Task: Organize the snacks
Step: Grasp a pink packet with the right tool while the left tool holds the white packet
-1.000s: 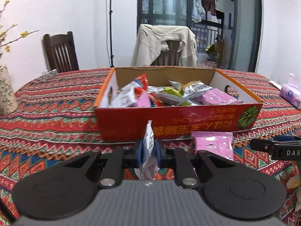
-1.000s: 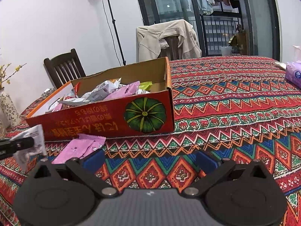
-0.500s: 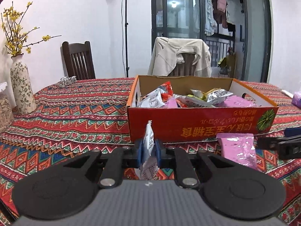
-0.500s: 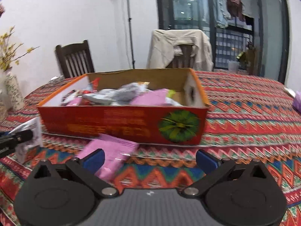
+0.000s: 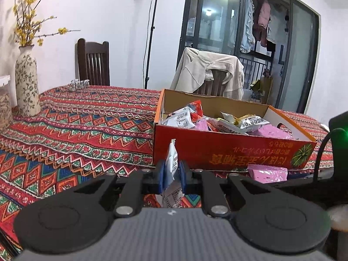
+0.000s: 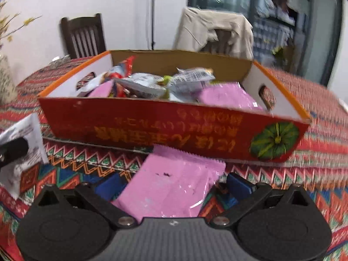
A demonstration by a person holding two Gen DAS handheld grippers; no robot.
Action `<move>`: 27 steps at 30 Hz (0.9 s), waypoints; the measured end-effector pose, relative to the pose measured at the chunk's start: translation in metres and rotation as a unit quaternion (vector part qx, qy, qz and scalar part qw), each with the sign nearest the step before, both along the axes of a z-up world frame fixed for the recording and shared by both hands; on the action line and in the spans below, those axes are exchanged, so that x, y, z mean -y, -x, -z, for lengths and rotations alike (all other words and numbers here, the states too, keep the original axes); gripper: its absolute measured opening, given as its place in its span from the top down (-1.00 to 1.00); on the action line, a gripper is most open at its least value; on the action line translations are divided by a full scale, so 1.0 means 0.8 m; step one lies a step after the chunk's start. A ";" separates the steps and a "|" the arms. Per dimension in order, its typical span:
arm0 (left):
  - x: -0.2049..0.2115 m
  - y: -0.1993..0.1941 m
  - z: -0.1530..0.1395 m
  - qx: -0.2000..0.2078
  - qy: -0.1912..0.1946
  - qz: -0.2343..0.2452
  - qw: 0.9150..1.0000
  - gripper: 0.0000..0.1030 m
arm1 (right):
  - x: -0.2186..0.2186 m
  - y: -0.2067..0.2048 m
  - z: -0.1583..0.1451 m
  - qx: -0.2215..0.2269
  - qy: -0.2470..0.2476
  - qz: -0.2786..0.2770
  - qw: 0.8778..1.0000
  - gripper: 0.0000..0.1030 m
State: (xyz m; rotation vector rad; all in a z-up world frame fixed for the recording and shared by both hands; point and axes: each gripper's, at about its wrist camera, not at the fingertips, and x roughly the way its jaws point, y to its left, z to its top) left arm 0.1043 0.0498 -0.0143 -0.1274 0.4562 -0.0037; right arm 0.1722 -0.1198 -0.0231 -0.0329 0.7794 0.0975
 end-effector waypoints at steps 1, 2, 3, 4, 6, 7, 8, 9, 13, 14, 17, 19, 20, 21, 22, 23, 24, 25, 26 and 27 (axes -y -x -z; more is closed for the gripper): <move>-0.003 0.000 0.000 -0.002 0.006 -0.003 1.000 0.71 | 0.002 0.000 0.001 -0.001 -0.001 0.008 1.000 -1.00; -0.006 -0.001 0.000 -0.004 0.012 -0.005 1.000 0.71 | 0.003 0.002 0.001 0.000 -0.002 0.016 1.000 -1.00; -0.009 -0.002 0.001 -0.007 0.018 -0.008 1.000 0.71 | 0.002 0.006 0.003 0.003 0.000 0.021 1.000 -1.00; -0.011 -0.003 0.002 -0.011 0.022 -0.011 1.000 0.71 | 0.001 0.009 0.004 0.007 0.002 0.023 1.000 -1.00; -0.014 -0.004 0.003 -0.015 0.029 -0.011 0.999 0.71 | 0.002 0.013 0.006 0.011 0.001 0.020 1.000 -1.00; -0.015 -0.004 0.003 -0.014 0.031 -0.011 0.999 0.71 | 0.004 0.013 0.006 0.009 0.000 0.013 1.000 -1.00; -0.015 -0.003 0.002 -0.012 0.030 -0.011 0.999 0.71 | 0.005 0.014 0.006 0.009 0.000 0.007 1.000 -1.00; -0.014 -0.002 0.002 -0.011 0.030 -0.008 0.999 0.71 | 0.006 0.014 0.005 0.009 0.000 0.002 1.000 -1.00; -0.013 0.000 0.001 -0.006 0.028 -0.003 1.000 0.71 | 0.011 0.018 0.002 0.007 -0.006 -0.012 1.000 -0.99; -0.012 0.001 0.001 -0.005 0.028 -0.005 1.000 0.71 | 0.012 0.022 0.002 0.010 -0.008 -0.016 1.000 -0.93; -0.013 0.002 0.000 -0.002 0.029 -0.008 1.000 0.71 | 0.015 0.034 -0.002 0.024 -0.013 -0.024 0.999 -0.50; -0.012 0.000 0.001 -0.005 0.028 -0.008 1.000 0.71 | 0.017 0.041 -0.005 0.032 -0.013 -0.031 0.999 -0.16; -0.011 -0.001 0.001 -0.008 0.026 -0.007 1.000 0.71 | 0.016 0.044 -0.006 0.034 -0.008 -0.034 0.999 -0.15; -0.009 -0.002 0.002 -0.010 0.023 -0.007 1.000 0.71 | 0.017 0.050 -0.006 0.037 -0.004 -0.035 0.999 -0.15; -0.007 -0.003 0.002 -0.012 0.018 -0.009 1.000 0.71 | 0.016 0.056 -0.006 0.042 0.001 -0.038 0.998 -0.15; -0.005 -0.003 0.002 -0.011 0.012 -0.011 1.000 0.71 | 0.015 0.061 -0.006 0.047 0.006 -0.040 0.998 -0.15; -0.002 -0.002 0.002 -0.009 0.007 -0.011 1.000 0.71 | 0.015 0.066 -0.006 0.051 0.008 -0.042 0.998 -0.15; 0.001 0.000 0.001 -0.007 0.000 -0.010 1.000 0.71 | 0.016 0.071 -0.006 0.055 0.006 -0.045 0.997 -0.15; 0.004 0.000 -0.001 -0.005 -0.006 -0.010 1.000 0.71 | 0.017 0.074 -0.007 0.057 0.003 -0.047 0.997 -0.15; 0.008 0.001 -0.002 -0.002 -0.012 -0.010 1.000 0.71 | 0.018 0.079 -0.008 0.062 0.002 -0.047 0.997 -0.15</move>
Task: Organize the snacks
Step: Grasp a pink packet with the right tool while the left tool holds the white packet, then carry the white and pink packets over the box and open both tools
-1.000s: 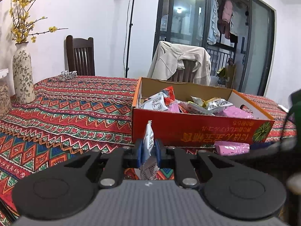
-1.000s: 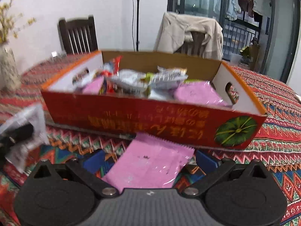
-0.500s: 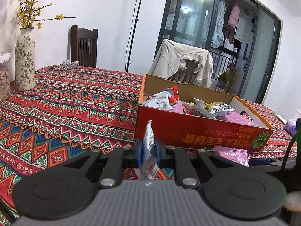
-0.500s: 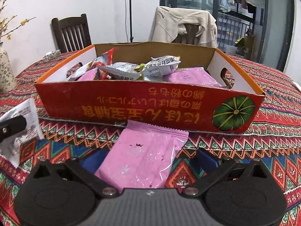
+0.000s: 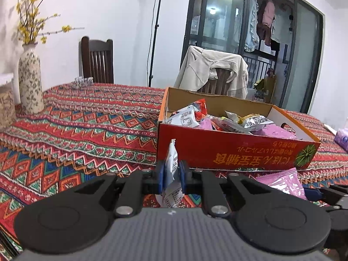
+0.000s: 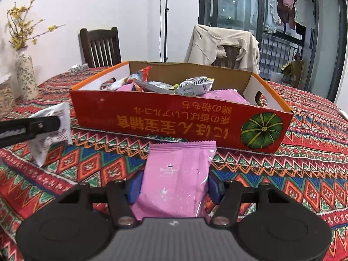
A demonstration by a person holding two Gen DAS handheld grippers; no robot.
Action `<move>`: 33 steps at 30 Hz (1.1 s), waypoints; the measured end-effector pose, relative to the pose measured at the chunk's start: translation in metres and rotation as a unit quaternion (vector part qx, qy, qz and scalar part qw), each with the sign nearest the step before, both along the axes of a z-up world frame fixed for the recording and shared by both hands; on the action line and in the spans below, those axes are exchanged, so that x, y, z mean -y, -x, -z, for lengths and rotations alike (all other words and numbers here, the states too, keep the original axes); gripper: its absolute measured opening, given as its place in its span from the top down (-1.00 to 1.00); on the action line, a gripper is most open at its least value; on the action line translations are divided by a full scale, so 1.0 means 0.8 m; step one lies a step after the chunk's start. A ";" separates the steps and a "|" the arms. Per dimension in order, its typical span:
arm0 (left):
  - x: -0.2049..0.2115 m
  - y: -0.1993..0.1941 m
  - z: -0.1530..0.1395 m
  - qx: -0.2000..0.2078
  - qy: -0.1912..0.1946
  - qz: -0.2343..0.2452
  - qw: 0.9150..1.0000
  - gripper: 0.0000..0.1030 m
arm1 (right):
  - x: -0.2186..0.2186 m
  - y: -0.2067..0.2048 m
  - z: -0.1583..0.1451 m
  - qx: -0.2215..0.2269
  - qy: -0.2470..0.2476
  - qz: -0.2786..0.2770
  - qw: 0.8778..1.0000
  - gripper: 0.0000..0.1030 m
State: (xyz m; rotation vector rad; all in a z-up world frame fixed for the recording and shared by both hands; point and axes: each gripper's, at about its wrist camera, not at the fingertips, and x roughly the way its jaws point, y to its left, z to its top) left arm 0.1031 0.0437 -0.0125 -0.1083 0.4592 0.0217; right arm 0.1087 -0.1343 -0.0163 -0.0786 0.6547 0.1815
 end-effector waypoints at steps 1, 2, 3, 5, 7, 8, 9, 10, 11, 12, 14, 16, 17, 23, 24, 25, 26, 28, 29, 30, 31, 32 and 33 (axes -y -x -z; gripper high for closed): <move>0.001 0.003 -0.002 0.003 -0.004 0.001 1.000 0.71 | 0.001 0.003 -0.002 0.005 -0.001 0.000 1.000 -0.15; 0.005 0.005 -0.004 0.005 -0.009 0.001 1.000 0.71 | 0.003 0.006 -0.005 0.010 -0.003 -0.001 1.000 -0.15; 0.008 0.008 -0.005 0.007 -0.014 0.001 1.000 0.71 | 0.006 0.010 -0.008 0.015 -0.007 -0.001 1.000 -0.15; 0.015 0.017 -0.011 0.015 -0.019 0.007 1.000 0.71 | 0.011 0.016 -0.014 0.025 -0.011 0.003 1.000 -0.15; 0.022 0.027 -0.018 0.025 -0.029 0.011 0.999 0.71 | 0.016 0.021 -0.018 0.034 -0.018 0.005 0.999 -0.15; 0.025 0.031 -0.023 0.031 -0.033 0.012 0.999 0.71 | 0.019 0.022 -0.021 0.037 -0.023 0.006 0.999 -0.15; 0.027 0.036 -0.028 0.037 -0.037 0.012 0.999 0.71 | 0.021 0.024 -0.023 0.041 -0.028 0.006 0.999 -0.15; 0.028 0.040 -0.033 0.041 -0.040 0.011 0.998 0.71 | 0.022 0.025 -0.024 0.045 -0.030 0.006 0.999 -0.15; 0.030 0.043 -0.039 0.046 -0.041 0.008 0.998 0.71 | 0.024 0.026 -0.026 0.049 -0.031 0.005 0.998 -0.15; 0.031 0.045 -0.045 0.051 -0.039 0.007 0.998 0.71 | 0.025 0.027 -0.029 0.054 -0.032 0.003 0.998 -0.15; 0.034 0.044 -0.057 0.057 -0.032 0.008 0.998 0.71 | 0.028 0.030 -0.036 0.065 -0.032 0.000 0.997 -0.15; 0.036 0.041 -0.068 0.057 -0.024 0.009 0.998 0.71 | 0.031 0.032 -0.046 0.083 -0.033 -0.003 0.996 -0.15; 0.038 0.039 -0.073 0.055 -0.021 0.008 0.998 0.71 | 0.034 0.032 -0.052 0.091 -0.037 -0.005 0.995 -0.15; 0.040 0.020 -0.095 0.071 -0.001 0.008 0.997 0.71 | 0.052 0.005 -0.085 0.120 -0.060 -0.010 0.991 -0.15; 0.039 0.015 -0.099 0.073 0.004 0.009 0.997 0.71 | 0.052 -0.004 -0.089 0.126 -0.057 -0.008 0.990 -0.15; 0.040 0.008 -0.103 0.074 0.005 0.010 0.997 0.71 | 0.053 -0.011 -0.093 0.129 -0.057 -0.005 0.990 -0.15; 0.043 -0.001 -0.107 0.075 0.005 0.011 0.997 0.71 | 0.055 -0.018 -0.097 0.132 -0.059 -0.003 0.989 -0.15; 0.050 -0.020 -0.115 0.075 0.000 0.012 0.997 0.71 | 0.061 -0.031 -0.105 0.144 -0.065 -0.001 0.987 -0.15; 0.053 -0.028 -0.119 0.076 0.000 0.015 0.997 0.71 | 0.064 -0.039 -0.108 0.150 -0.066 0.001 0.987 -0.15; 0.056 -0.035 -0.122 0.079 -0.001 0.017 0.997 0.71 | 0.066 -0.048 -0.111 0.153 -0.066 0.004 0.986 -0.15; 0.058 -0.040 -0.125 0.084 -0.002 0.018 0.996 0.71 | 0.066 -0.056 -0.113 0.154 -0.066 0.006 0.986 -0.15; 0.060 -0.047 -0.128 0.089 -0.005 0.018 0.996 0.71 | 0.067 -0.065 -0.116 0.156 -0.065 0.007 0.986 -0.15; 0.062 -0.055 -0.131 0.092 -0.009 0.018 0.996 0.71 | 0.068 -0.073 -0.120 0.159 -0.066 0.008 0.985 -0.15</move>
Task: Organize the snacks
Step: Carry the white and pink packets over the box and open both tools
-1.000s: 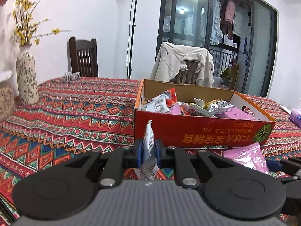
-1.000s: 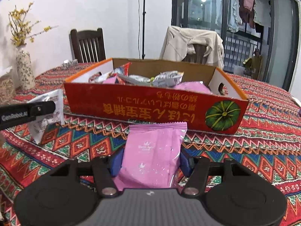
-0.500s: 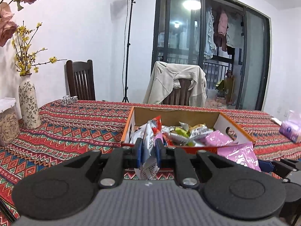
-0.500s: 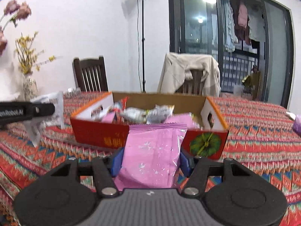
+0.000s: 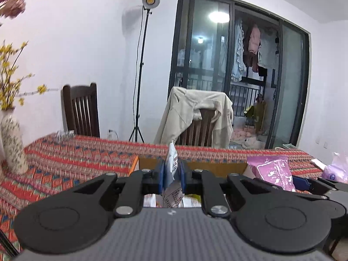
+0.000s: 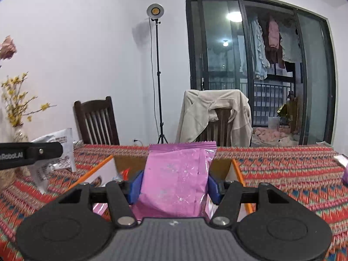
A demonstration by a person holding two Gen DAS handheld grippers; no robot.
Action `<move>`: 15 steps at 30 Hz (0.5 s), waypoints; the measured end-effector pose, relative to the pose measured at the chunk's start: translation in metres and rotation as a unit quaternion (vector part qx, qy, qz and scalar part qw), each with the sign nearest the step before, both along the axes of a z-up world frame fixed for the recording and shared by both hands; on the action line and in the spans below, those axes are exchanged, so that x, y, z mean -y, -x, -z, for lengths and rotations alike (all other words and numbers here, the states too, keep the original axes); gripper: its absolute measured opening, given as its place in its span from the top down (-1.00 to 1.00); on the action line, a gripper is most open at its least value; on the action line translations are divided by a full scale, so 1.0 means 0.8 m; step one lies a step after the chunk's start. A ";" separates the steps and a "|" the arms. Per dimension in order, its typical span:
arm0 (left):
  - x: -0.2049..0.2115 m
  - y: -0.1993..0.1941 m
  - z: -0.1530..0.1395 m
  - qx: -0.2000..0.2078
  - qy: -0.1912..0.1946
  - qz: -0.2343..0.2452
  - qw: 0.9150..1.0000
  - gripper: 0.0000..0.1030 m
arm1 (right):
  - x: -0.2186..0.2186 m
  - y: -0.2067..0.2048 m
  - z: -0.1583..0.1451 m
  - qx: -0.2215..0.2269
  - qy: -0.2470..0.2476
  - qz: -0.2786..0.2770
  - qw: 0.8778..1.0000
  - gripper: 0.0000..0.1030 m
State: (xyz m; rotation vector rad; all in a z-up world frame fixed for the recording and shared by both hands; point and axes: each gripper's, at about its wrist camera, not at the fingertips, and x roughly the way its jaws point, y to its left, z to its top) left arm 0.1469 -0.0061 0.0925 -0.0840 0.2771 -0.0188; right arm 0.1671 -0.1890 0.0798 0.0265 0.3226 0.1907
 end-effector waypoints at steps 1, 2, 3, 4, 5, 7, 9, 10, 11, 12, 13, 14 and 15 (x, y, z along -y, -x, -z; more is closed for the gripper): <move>0.003 -0.007 -0.003 0.002 -0.003 0.001 1.000 0.71 | 0.001 -0.008 -0.004 0.005 -0.001 0.001 1.000 -0.15; 0.006 -0.017 -0.007 0.004 -0.006 0.004 1.000 0.71 | 0.000 -0.016 -0.008 0.011 -0.001 0.002 1.000 -0.15; 0.009 -0.026 -0.011 0.005 -0.009 0.006 1.000 0.71 | 0.000 -0.022 -0.011 0.018 0.001 0.004 1.000 -0.15; 0.013 -0.035 -0.013 0.006 -0.012 0.008 1.000 0.71 | -0.002 -0.030 -0.014 0.025 0.004 0.008 1.000 -0.15; 0.017 -0.043 -0.014 0.007 -0.016 0.009 1.000 0.71 | -0.003 -0.037 -0.016 0.030 0.004 0.011 0.999 -0.15; 0.022 -0.060 -0.014 0.009 -0.019 0.009 1.000 0.71 | -0.004 -0.048 -0.013 0.038 0.001 0.014 0.999 -0.15; 0.024 -0.072 -0.007 0.010 -0.011 0.009 1.000 0.71 | -0.005 -0.054 -0.003 0.051 0.007 0.015 0.999 -0.15; 0.022 -0.077 -0.001 0.014 -0.005 0.008 1.000 0.71 | -0.005 -0.055 0.005 0.059 0.014 0.012 0.998 -0.15; 0.020 -0.081 0.005 0.021 0.001 0.003 1.000 0.71 | -0.005 -0.059 0.013 0.059 0.025 0.008 0.998 -0.15; 0.019 -0.085 0.013 0.028 0.002 -0.004 1.000 0.71 | -0.005 -0.063 0.018 0.052 0.031 0.007 0.998 -0.15; 0.019 -0.090 0.019 0.028 -0.003 -0.006 1.000 0.71 | -0.003 -0.069 0.023 0.045 0.030 0.006 0.999 -0.15; 0.021 -0.097 0.026 0.019 -0.012 -0.005 1.000 0.71 | -0.002 -0.072 0.027 0.038 0.028 0.004 0.999 -0.15; 0.020 -0.105 0.034 0.006 -0.013 -0.003 1.000 0.71 | 0.000 -0.075 0.031 0.030 0.026 0.004 0.999 -0.15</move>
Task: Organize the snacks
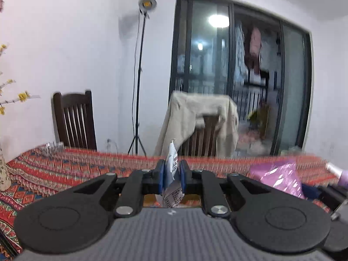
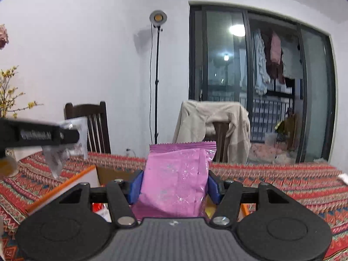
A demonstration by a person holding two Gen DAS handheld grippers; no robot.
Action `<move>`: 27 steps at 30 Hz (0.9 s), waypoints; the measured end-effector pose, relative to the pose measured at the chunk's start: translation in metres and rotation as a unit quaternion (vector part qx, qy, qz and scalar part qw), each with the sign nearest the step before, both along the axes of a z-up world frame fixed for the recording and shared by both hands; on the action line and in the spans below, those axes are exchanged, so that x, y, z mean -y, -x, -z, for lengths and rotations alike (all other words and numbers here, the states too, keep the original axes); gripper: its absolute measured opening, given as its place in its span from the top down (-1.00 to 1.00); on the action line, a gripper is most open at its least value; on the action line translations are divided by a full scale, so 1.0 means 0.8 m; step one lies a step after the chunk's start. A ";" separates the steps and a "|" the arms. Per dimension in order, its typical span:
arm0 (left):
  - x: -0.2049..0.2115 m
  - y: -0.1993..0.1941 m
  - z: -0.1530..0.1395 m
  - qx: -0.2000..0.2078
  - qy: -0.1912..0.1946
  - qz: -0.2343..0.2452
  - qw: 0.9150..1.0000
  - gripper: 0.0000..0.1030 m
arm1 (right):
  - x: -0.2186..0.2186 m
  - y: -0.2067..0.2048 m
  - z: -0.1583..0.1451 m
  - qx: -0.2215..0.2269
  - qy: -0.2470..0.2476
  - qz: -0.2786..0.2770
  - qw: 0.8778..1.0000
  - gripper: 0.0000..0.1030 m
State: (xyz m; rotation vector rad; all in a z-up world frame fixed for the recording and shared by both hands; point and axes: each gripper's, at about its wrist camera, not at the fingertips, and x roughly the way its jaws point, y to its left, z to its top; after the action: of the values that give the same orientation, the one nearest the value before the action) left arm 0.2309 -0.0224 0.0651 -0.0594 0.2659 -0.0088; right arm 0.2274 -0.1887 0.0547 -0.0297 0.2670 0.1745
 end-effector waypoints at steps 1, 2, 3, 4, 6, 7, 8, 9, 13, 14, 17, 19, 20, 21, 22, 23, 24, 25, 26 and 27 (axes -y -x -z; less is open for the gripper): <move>-0.002 -0.005 0.006 -0.008 0.003 0.003 1.000 0.71 | 0.001 -0.005 0.004 -0.008 -0.001 0.001 1.000 -0.15; -0.004 -0.010 0.013 -0.017 0.005 0.009 1.000 0.71 | 0.002 -0.009 0.009 -0.015 0.000 0.003 1.000 -0.15; -0.006 -0.014 0.018 -0.023 0.005 0.011 1.000 0.71 | 0.001 -0.011 0.013 -0.023 -0.001 0.004 1.000 -0.15; -0.007 -0.018 0.024 -0.029 0.004 0.010 1.000 0.71 | 0.000 -0.013 0.017 -0.031 0.000 0.004 1.000 -0.15; -0.009 -0.024 0.032 -0.040 0.005 0.009 0.999 0.71 | -0.001 -0.019 0.027 -0.046 0.004 0.005 0.999 -0.15; -0.010 -0.027 0.036 -0.046 0.006 0.011 0.999 0.71 | -0.002 -0.020 0.030 -0.050 0.004 0.006 0.999 -0.15; -0.010 -0.028 0.040 -0.048 0.007 0.014 0.999 0.71 | -0.002 -0.021 0.032 -0.054 0.004 0.007 0.999 -0.15; -0.011 -0.028 0.042 -0.049 0.007 0.015 0.999 0.71 | -0.001 -0.023 0.033 -0.056 0.002 0.009 0.998 -0.15; -0.014 -0.027 0.047 -0.046 0.015 0.019 0.999 0.68 | 0.001 -0.024 0.036 -0.065 -0.005 0.013 0.998 -0.16; -0.016 -0.026 0.049 -0.045 0.019 0.018 0.999 0.50 | 0.001 -0.023 0.037 -0.068 -0.005 0.014 0.998 -0.17; -0.022 -0.023 0.050 -0.037 0.039 0.001 0.999 -0.95 | 0.005 -0.023 0.038 -0.071 -0.013 0.019 0.997 -0.54; -0.030 -0.016 0.050 -0.016 0.055 -0.024 0.998 -1.00 | 0.011 -0.021 0.037 -0.066 -0.026 0.020 0.997 -0.99; -0.033 -0.016 0.049 -0.015 0.061 -0.029 0.998 -1.00 | 0.013 -0.018 0.036 -0.062 -0.031 0.020 0.997 -1.00; -0.036 -0.017 0.050 -0.019 0.069 -0.032 0.997 -1.00 | 0.014 -0.018 0.035 -0.061 -0.036 0.019 0.997 -1.00; -0.039 -0.019 0.051 -0.024 0.073 -0.033 0.996 -1.00 | 0.015 -0.017 0.035 -0.060 -0.038 0.020 0.997 -1.00; -0.040 -0.021 0.052 -0.029 0.076 -0.032 0.996 -1.00 | 0.016 -0.017 0.035 -0.060 -0.039 0.021 0.997 -1.00; -0.041 -0.022 0.053 -0.032 0.078 -0.033 0.996 -1.00 | 0.016 -0.018 0.036 -0.063 -0.038 0.022 0.997 -1.00; -0.040 -0.022 0.053 -0.033 0.077 -0.034 0.996 -1.00 | 0.016 -0.018 0.037 -0.064 -0.038 0.023 0.997 -1.00; -0.040 -0.022 0.053 -0.034 0.075 -0.035 0.996 -1.00 | 0.016 -0.018 0.037 -0.065 -0.039 0.023 0.997 -1.00; -0.040 -0.022 0.053 -0.036 0.073 -0.033 0.996 -1.00 | 0.016 -0.017 0.037 -0.065 -0.039 0.023 0.997 -1.00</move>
State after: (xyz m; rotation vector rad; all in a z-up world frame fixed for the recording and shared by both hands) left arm 0.2483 0.0097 0.0228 -0.2134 0.3341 0.0401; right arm 0.2413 -0.2016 0.0252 0.0657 0.3891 0.1417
